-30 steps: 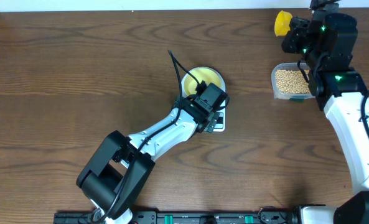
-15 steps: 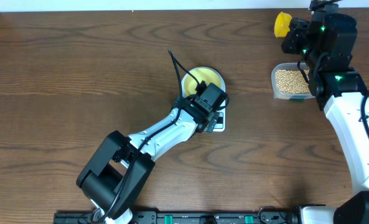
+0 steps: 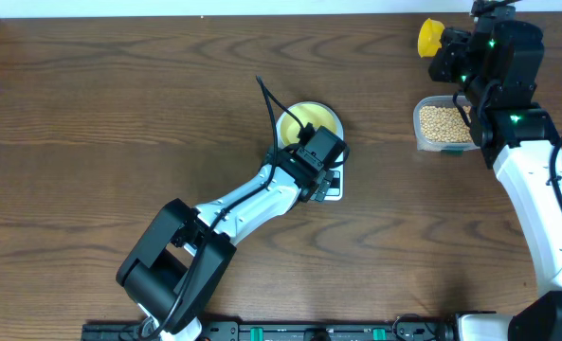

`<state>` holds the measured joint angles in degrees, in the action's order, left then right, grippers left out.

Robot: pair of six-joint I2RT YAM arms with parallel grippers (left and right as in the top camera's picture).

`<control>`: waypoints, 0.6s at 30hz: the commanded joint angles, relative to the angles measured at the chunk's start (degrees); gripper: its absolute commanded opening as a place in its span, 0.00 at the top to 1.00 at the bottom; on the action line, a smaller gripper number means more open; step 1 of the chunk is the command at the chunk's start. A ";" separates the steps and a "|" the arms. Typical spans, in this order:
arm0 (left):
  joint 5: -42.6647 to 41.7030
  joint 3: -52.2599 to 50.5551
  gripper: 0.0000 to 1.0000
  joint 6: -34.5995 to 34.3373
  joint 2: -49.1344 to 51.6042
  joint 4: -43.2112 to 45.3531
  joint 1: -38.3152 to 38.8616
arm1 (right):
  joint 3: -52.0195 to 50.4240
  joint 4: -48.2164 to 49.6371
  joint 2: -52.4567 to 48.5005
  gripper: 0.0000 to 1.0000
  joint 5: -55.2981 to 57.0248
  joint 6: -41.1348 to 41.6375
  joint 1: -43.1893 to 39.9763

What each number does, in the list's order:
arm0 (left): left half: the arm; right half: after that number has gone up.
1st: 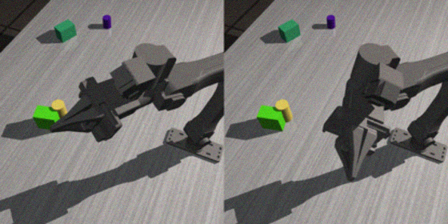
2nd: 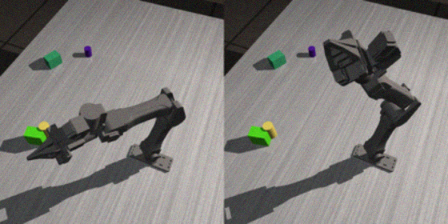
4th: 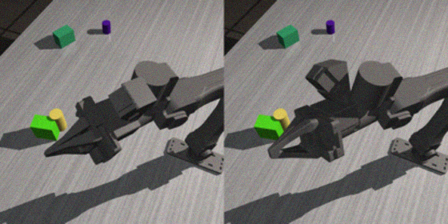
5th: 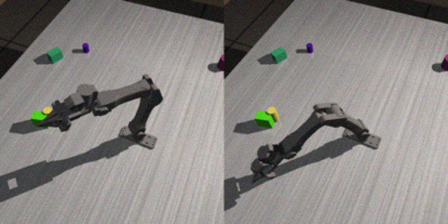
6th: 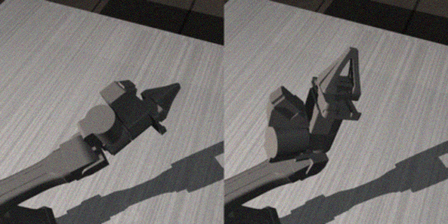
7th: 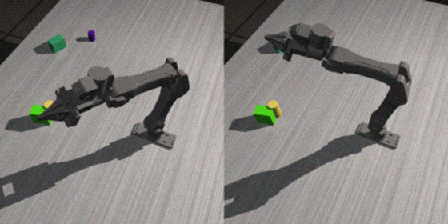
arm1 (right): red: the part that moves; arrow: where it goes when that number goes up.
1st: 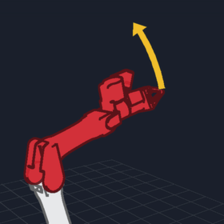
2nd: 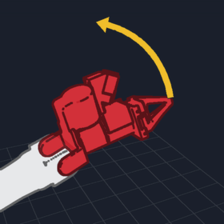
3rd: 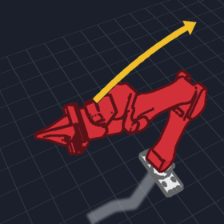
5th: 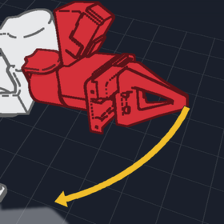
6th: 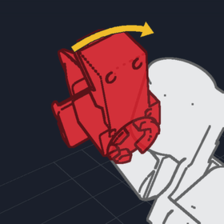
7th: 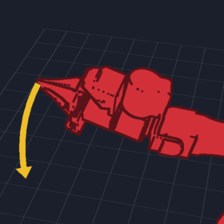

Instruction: Scoop item into bowl and weigh 50g on scale

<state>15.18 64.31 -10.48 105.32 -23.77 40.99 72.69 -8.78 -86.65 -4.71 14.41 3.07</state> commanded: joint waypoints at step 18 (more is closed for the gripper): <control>1.01 -0.35 0.01 0.31 0.26 -0.76 0.07 | 0.68 -0.22 -0.26 0.99 -0.35 -0.79 0.02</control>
<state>15.18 64.31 -10.50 105.32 -24.21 40.99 72.69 -9.02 -86.65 -4.71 14.41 3.07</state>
